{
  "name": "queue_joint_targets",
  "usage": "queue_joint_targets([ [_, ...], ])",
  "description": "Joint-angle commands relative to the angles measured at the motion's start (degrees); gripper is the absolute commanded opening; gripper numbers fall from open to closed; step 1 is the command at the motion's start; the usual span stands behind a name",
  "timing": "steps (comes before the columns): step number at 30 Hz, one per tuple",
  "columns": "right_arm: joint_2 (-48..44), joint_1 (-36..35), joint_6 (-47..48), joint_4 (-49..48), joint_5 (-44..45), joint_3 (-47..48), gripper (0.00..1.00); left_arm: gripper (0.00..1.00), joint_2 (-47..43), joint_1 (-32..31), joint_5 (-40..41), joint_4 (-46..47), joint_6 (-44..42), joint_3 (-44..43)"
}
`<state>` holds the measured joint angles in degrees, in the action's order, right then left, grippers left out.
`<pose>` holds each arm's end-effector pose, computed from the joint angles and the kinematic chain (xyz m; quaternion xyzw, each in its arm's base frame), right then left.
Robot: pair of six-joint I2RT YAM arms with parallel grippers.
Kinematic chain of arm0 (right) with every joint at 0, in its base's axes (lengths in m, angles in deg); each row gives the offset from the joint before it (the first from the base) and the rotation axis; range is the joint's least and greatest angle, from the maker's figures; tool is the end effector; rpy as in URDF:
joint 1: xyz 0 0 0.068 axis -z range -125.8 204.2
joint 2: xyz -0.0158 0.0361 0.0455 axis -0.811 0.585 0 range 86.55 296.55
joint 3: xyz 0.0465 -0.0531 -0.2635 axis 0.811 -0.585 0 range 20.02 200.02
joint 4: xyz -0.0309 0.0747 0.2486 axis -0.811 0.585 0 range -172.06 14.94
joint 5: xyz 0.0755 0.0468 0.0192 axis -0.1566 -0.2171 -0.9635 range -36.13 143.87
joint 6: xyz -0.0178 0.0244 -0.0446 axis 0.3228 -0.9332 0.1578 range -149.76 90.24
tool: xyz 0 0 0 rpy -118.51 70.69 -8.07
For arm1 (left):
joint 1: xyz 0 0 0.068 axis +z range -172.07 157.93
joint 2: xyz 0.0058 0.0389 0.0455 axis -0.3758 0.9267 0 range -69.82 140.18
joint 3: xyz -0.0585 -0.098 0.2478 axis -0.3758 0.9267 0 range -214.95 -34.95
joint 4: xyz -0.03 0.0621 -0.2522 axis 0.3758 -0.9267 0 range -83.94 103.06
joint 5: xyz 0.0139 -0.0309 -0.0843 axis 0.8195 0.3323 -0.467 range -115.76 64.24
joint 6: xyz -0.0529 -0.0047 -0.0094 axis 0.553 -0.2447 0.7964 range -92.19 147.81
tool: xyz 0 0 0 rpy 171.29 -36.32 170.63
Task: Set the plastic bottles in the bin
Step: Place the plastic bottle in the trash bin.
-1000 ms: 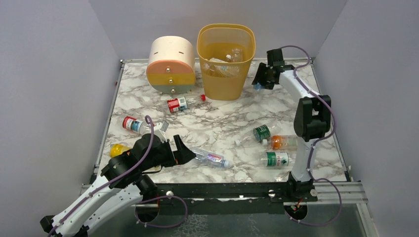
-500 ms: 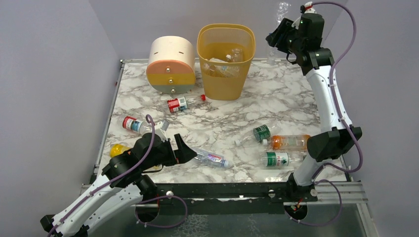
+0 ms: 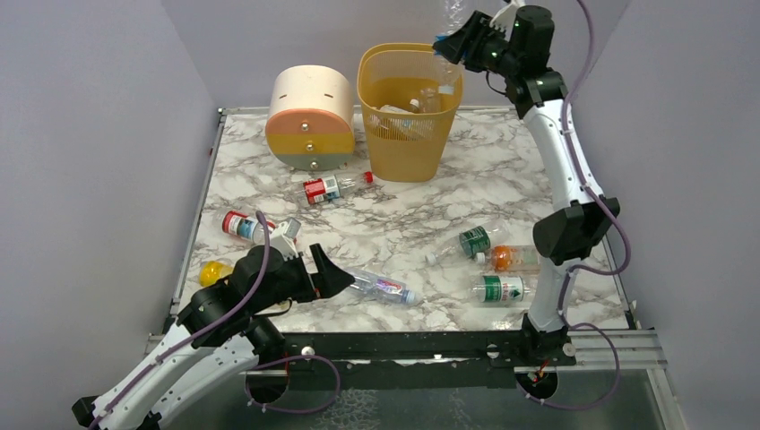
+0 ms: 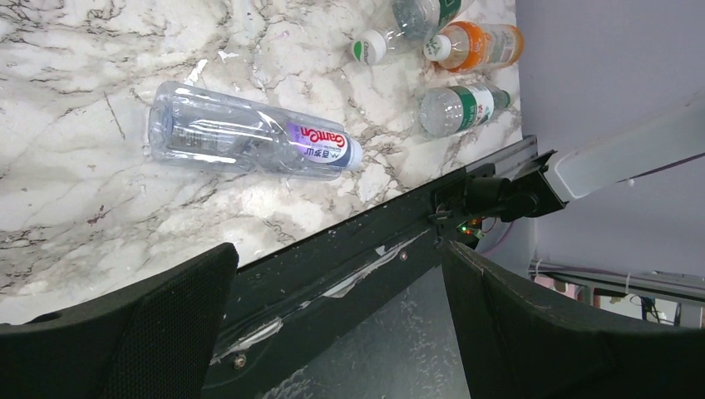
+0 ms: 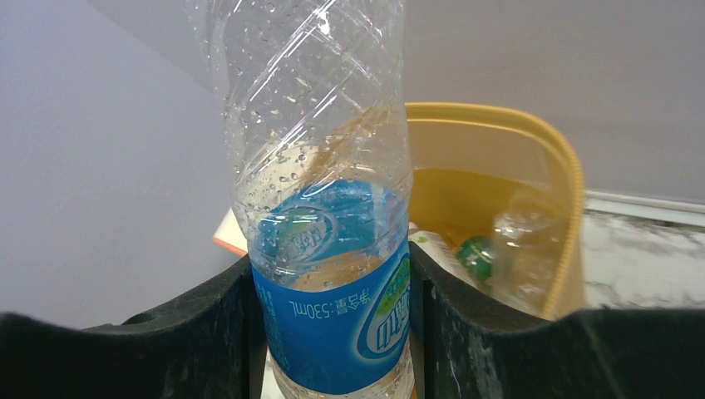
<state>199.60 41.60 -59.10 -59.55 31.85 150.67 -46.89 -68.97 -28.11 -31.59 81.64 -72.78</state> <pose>0.4316 0.1102 0.4786 -0.0225 0.7343 0.3689 0.5694 0.0627 -0.0691 0.2830 -0.0420 0.8638 -0.3977 0.3064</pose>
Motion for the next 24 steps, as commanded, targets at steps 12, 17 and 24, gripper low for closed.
queue_joint_targets([
  [12,4.3,-4.8,-1.9,-7.0,-4.2,3.0,0.91,0.99,-1.9,-0.2,-0.6,1.0,0.9,-1.5],
  [17,3.2,-4.8,0.1,-4.5,-2.7,4.2,0.94,0.99,-2.0,-0.2,-0.7,1.1,0.9,-0.8],
  [24,-0.9,-4.8,2.0,-0.9,-2.0,4.5,0.94,0.99,-2.5,-0.2,-0.6,1.0,1.2,-0.8],
])
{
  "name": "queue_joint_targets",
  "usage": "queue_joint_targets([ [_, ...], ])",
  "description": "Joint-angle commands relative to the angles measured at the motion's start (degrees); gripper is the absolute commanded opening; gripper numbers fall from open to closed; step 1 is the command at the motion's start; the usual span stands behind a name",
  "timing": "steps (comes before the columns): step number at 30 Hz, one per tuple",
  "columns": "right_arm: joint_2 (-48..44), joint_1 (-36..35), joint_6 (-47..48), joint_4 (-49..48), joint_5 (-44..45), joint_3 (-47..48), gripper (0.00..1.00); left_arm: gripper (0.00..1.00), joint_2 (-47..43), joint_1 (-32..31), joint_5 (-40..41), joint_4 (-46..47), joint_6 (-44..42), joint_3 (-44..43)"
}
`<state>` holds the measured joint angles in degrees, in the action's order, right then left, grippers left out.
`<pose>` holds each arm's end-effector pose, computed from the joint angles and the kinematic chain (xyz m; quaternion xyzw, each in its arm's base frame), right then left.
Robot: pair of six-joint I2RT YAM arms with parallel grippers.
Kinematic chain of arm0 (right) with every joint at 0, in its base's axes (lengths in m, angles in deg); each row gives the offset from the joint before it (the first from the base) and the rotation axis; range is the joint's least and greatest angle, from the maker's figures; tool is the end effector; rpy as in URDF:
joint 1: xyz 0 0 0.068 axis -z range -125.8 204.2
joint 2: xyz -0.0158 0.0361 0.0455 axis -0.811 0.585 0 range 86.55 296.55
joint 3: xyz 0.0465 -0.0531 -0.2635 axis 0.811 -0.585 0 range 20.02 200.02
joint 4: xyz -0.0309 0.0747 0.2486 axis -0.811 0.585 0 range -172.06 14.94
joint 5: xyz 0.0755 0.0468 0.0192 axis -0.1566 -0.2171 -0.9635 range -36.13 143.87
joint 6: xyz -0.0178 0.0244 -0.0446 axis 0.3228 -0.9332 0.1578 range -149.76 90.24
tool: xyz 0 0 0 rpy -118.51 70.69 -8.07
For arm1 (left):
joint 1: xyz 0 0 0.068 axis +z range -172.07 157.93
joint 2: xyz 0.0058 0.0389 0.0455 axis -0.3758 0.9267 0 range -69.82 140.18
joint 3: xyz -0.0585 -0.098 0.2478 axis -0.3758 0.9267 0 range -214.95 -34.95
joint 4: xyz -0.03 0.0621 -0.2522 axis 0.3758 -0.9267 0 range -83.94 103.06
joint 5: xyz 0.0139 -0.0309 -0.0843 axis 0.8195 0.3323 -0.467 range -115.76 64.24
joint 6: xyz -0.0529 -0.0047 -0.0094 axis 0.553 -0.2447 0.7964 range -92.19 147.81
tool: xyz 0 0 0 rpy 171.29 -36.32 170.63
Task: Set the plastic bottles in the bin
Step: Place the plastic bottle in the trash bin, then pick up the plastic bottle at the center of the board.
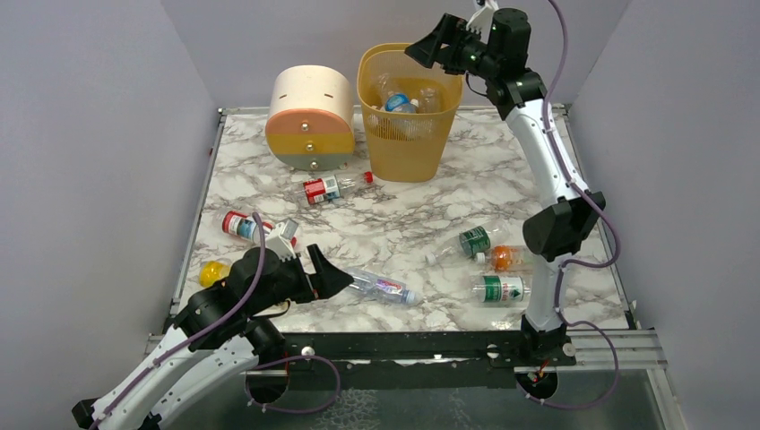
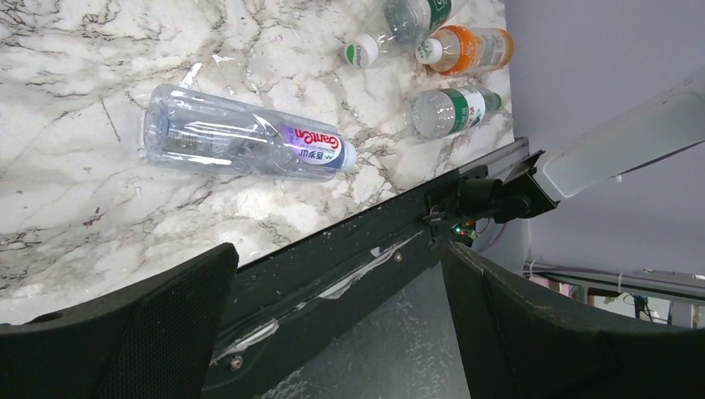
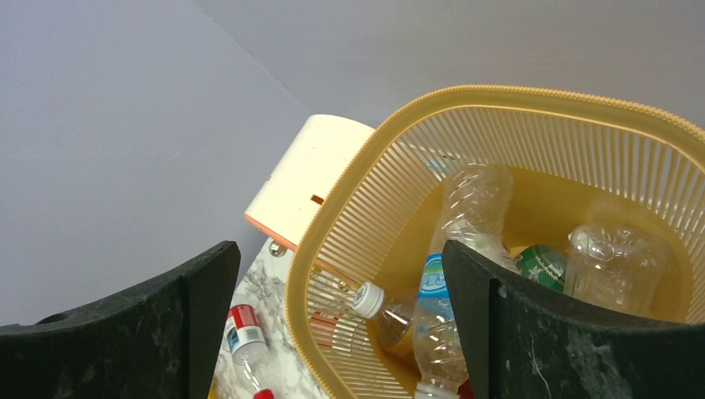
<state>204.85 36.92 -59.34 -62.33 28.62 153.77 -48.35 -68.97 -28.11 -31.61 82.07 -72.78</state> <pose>0.4454 0.1545 0.4611 -0.0712 0.7271 0.4109 0.5453 0.0597 -0.0659 0.2847 -0.0446 0.8573 -0.4071 0.3119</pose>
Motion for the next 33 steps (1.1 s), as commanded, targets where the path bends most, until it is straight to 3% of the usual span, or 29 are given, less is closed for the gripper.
queue_joint_targets([
  [1,-7.4,-0.1,2.7,2.4,1.2,0.7,0.94,0.99,-1.3,-0.2,-0.6,1.1,0.9,-0.7],
  [6,-17.0,-0.1,4.5,5.1,-0.5,-8.0,0.94,0.99,-2.2,-0.2,-0.6,0.6,1.4,-0.1],
  [10,-27.0,-0.1,6.0,5.5,-2.6,-21.0,1.00,0.99,-2.9,-0.2,-0.9,0.1,1.5,0.4],
  [23,-48.9,-0.2,5.7,5.2,-9.4,-63.0,0.99,0.99,-3.2,-0.2,-2.0,-0.5,1.8,2.2],
  [28,-52.6,-0.2,5.1,4.2,-11.0,-72.3,0.99,0.99,-3.0,-0.1,-1.6,-0.4,2.2,2.1],
  [33,-53.1,-0.2,4.8,3.9,-12.1,-75.2,1.00,0.99,-2.0,-0.1,0.2,-0.2,1.8,1.6],
])
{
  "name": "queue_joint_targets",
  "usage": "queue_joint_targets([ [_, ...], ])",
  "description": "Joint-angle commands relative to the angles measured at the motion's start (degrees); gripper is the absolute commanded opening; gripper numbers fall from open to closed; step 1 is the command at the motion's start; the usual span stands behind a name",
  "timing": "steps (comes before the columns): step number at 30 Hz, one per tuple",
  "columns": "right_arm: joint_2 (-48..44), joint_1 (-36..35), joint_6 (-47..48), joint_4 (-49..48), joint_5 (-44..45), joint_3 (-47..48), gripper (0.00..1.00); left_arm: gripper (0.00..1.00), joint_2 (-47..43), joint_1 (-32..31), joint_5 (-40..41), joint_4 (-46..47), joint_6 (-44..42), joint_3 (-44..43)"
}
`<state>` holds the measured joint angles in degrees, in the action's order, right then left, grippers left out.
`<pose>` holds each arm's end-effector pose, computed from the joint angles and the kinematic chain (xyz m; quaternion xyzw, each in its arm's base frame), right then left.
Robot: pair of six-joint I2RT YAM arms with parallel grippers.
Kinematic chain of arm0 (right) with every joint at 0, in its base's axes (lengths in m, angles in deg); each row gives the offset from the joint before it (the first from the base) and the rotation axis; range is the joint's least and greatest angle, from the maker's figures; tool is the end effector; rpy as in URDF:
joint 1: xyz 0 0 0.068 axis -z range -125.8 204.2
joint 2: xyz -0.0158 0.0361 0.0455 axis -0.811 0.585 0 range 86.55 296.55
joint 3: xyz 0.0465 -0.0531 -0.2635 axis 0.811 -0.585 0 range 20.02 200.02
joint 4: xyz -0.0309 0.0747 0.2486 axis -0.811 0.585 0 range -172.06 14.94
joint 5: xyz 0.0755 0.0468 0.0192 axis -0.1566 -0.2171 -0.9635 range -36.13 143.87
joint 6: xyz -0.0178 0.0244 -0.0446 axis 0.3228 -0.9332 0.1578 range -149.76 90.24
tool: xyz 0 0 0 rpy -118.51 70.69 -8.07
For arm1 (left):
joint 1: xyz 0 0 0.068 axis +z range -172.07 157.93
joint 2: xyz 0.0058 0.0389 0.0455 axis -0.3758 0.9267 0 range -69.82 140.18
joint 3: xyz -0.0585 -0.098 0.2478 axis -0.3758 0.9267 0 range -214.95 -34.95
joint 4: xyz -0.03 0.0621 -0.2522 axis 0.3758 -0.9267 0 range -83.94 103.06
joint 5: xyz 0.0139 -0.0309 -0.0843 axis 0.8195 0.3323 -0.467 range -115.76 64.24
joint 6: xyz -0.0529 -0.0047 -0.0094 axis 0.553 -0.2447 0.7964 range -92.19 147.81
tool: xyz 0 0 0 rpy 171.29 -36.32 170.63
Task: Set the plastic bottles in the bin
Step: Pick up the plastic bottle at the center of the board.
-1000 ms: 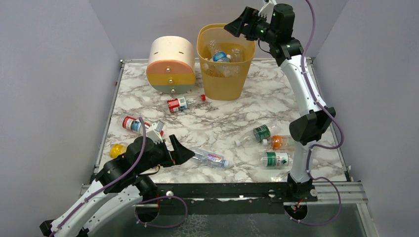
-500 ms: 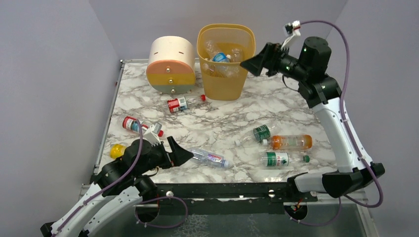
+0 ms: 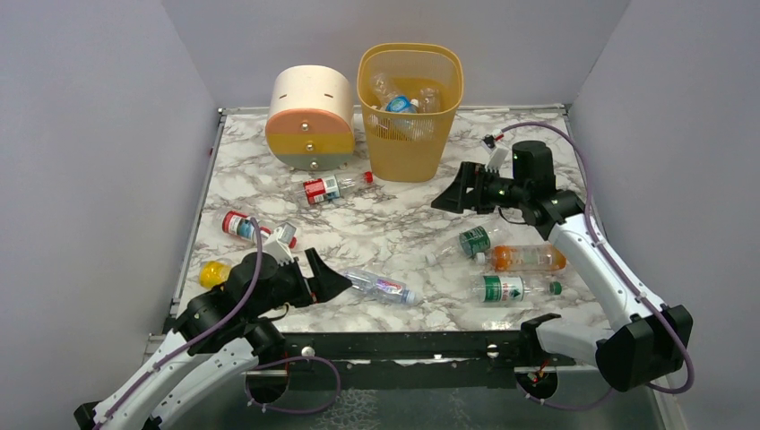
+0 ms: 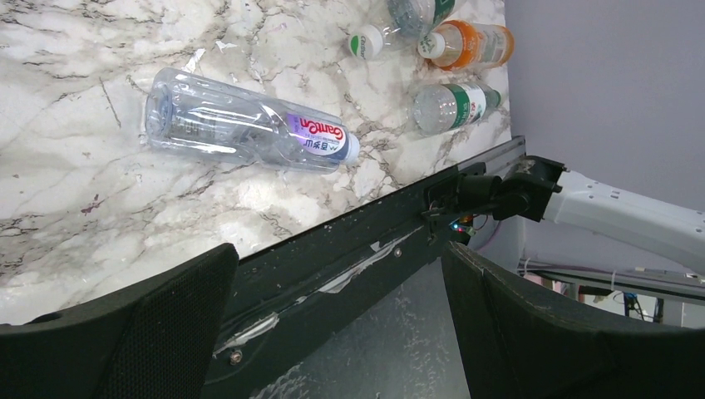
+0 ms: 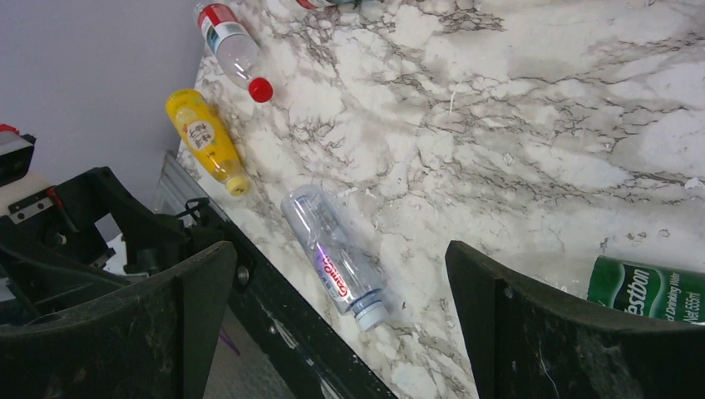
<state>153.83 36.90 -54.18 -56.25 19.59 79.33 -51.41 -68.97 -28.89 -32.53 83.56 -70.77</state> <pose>0.2374 0.0950 0.3250 -0.0863 0.8499 0.4032 0.3282 0.0546 -0.0610 0.2757 -0.0522 0.8562 -0.4155 0.3026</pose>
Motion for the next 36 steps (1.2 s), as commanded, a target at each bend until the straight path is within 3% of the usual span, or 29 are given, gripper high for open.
queue_joint_targets([
  [1,-2.1,-0.2,-0.5,-2.5,-3.3,-1.0,1.00,0.99,1.5,-0.2,1.5,0.8,0.1,-0.8],
  [6,-2.3,-0.2,-1.1,-4.1,-4.4,-2.0,0.99,0.99,6.8,-0.2,4.6,0.8,-3.8,-4.7],
  [15,-1.9,-0.2,0.5,-3.9,-6.3,-2.4,1.00,0.99,26.1,-0.2,12.4,-0.2,-15.4,-18.7],
  [26,-4.3,-0.2,2.8,-1.5,-6.7,-5.5,1.00,0.99,39.1,0.8,18.3,-1.8,-24.0,-30.7],
  [31,-5.7,-0.2,2.6,-1.2,-7.2,-6.4,1.00,0.99,43.2,3.0,19.8,-2.7,-29.6,-33.4],
  [36,-6.1,-0.2,4.2,0.7,-7.8,-5.8,1.00,0.99,42.0,5.5,15.3,-2.0,-29.6,-31.8],
])
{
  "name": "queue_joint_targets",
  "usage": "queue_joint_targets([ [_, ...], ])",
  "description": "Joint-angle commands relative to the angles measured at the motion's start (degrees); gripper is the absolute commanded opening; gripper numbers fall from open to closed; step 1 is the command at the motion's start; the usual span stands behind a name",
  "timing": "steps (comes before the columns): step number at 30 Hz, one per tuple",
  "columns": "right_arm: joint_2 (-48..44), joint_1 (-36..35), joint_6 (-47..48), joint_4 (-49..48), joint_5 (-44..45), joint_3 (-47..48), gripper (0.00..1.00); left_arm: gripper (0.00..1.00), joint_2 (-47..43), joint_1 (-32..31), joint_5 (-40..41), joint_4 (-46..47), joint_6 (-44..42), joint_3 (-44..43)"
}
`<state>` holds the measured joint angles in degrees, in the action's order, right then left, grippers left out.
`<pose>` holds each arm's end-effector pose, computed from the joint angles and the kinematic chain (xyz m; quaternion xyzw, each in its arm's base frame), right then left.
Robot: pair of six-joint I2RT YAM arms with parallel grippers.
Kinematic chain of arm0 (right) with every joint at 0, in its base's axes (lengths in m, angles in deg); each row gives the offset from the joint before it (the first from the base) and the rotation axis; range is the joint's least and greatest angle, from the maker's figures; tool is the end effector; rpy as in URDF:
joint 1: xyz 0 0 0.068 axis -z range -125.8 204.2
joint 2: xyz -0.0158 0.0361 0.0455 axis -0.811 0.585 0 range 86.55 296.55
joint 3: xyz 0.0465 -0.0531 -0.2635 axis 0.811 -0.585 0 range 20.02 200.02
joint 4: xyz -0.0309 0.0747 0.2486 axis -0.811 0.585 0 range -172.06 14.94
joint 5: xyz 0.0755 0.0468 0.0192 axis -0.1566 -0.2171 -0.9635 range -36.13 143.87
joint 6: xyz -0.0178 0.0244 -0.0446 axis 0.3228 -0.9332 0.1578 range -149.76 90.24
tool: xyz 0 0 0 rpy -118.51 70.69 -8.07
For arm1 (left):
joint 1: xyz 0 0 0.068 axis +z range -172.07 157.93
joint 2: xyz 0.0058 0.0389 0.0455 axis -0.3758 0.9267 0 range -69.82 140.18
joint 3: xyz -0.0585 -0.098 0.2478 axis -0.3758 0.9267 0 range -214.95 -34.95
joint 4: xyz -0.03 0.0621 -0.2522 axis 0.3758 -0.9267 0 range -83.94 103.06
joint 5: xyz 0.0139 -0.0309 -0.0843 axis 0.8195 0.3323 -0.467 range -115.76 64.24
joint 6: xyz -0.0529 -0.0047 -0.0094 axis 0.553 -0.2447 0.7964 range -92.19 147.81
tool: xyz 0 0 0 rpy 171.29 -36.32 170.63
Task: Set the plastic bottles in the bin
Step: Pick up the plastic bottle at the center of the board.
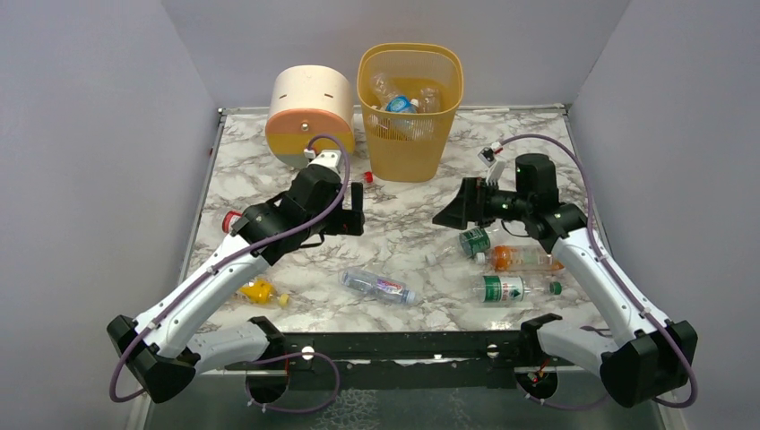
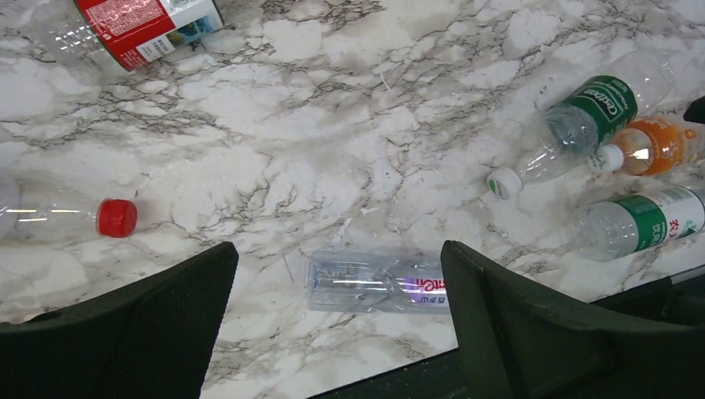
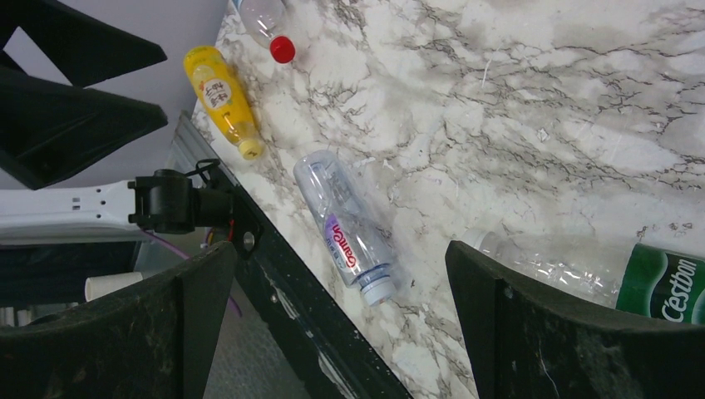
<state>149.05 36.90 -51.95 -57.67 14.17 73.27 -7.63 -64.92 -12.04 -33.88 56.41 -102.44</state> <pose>0.2166 0.0913 0.3114 -0.1248 0.8352 0.4317 0.3169 0.1644 -0.1409 0.3572 0.0638 0.9048 -0.1489 0.3938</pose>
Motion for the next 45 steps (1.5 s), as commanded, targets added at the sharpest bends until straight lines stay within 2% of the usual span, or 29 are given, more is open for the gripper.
queue_joint_targets([
  [1,-1.2,-0.3,2.4,2.5,-2.7,0.4,1.00,0.99,-2.4,1.4,-2.3,-0.3,-1.8,0.9],
  [9,2.6,-5.1,5.0,3.8,0.9,-0.6,1.00,0.99,-12.5,1.5,-8.6,0.0,5.7,8.6],
  [16,10.7,-17.4,6.8,2.1,10.6,0.7,1.00,0.99,-21.8,1.5,-12.9,1.0,12.4,14.3],
  [22,17.9,-24.8,10.7,0.9,18.9,1.8,0.99,0.99,-25.5,1.4,-14.4,1.1,14.2,16.6],
  [29,25.3,-33.4,13.5,-2.4,24.1,3.9,0.98,0.99,-28.4,1.5,-14.9,1.1,15.2,19.2],
  [45,33.1,-40.9,15.8,-2.2,29.8,9.4,0.98,0.99,-33.0,1.5,-14.7,1.2,19.2,22.5],
])
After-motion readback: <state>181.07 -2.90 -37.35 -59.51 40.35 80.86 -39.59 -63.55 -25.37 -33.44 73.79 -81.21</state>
